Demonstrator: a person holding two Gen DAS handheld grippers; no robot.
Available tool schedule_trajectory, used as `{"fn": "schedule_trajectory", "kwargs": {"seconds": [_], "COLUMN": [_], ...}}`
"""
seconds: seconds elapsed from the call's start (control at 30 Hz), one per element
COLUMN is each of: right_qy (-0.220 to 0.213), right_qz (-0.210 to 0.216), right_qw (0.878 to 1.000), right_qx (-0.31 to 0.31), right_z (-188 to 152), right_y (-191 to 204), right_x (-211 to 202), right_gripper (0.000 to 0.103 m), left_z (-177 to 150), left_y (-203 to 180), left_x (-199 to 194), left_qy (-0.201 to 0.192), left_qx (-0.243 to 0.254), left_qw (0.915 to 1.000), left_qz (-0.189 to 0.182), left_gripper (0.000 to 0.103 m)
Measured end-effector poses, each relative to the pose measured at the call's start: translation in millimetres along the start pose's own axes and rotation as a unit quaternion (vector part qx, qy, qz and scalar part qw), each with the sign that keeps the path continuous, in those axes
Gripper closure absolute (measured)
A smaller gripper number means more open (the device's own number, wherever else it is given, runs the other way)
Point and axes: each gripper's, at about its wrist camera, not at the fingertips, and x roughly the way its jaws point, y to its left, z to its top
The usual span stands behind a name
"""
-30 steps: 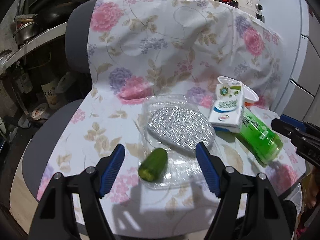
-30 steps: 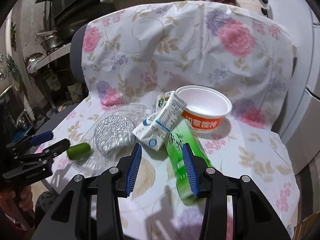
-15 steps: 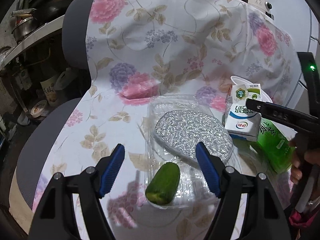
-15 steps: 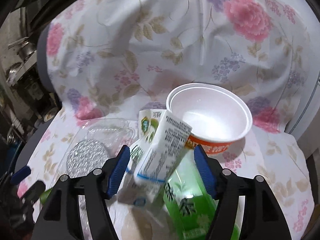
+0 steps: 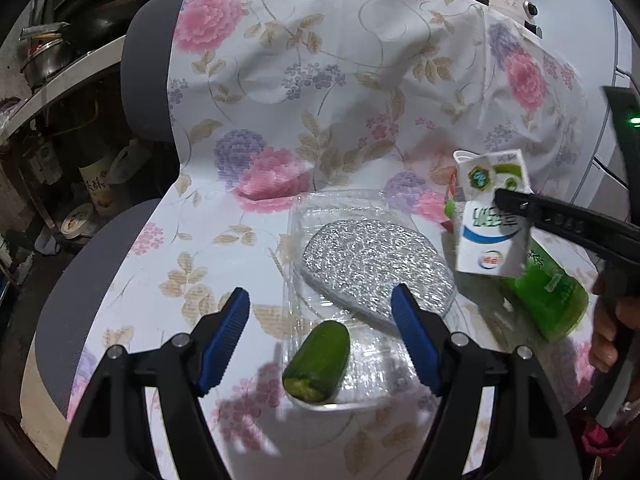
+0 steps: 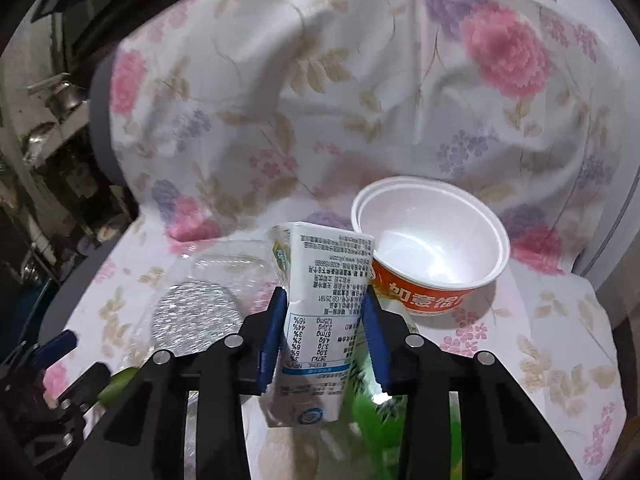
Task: Collect trash
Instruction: 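Grasp the white milk carton with the right tool while the left tool grasps the silver scouring pad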
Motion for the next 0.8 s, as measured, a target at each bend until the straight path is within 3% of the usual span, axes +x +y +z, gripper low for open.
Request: {"fn": "schedule_trajectory", "kwargs": {"seconds": [0.13,0.37,0.53,0.6,0.8], "right_qy": [-0.037,-0.059,-0.071,-0.071,-0.07], "right_qz": [-0.004,-0.027,-0.034,-0.032,-0.027], "right_qw": [0.999,0.997,0.996,0.996,0.997], "right_qx": [-0.02,-0.032,-0.033,-0.033,-0.031], "right_z": [-6.8,-31.6,-40.4,-42.5,-44.9], "right_y": [1.5,-9.3,-16.6,-18.3,-19.4], "right_x": [-42.7,-90.6,-105.7,-107.9,-109.2], "right_gripper": [0.067,0.067,0.067,0.067,0.067], "left_z": [-3.6,-2.4,2.9,4.5,5.5], "left_y": [-9.0,-41.6,-57.9,-57.0,-51.7], "left_x": [-8.9,-3.0,21.4,35.1,54.2], "left_qy": [-0.002,0.011,0.032,0.046,0.063], "left_qx": [0.009,0.027,0.026,0.02,0.013], "left_qw": [0.9999,0.9991,0.9983,0.998,0.9965], "left_qz": [-0.006,-0.031,-0.041,-0.038,-0.053], "left_gripper": [0.031,0.031,0.035,0.041,0.045]}}
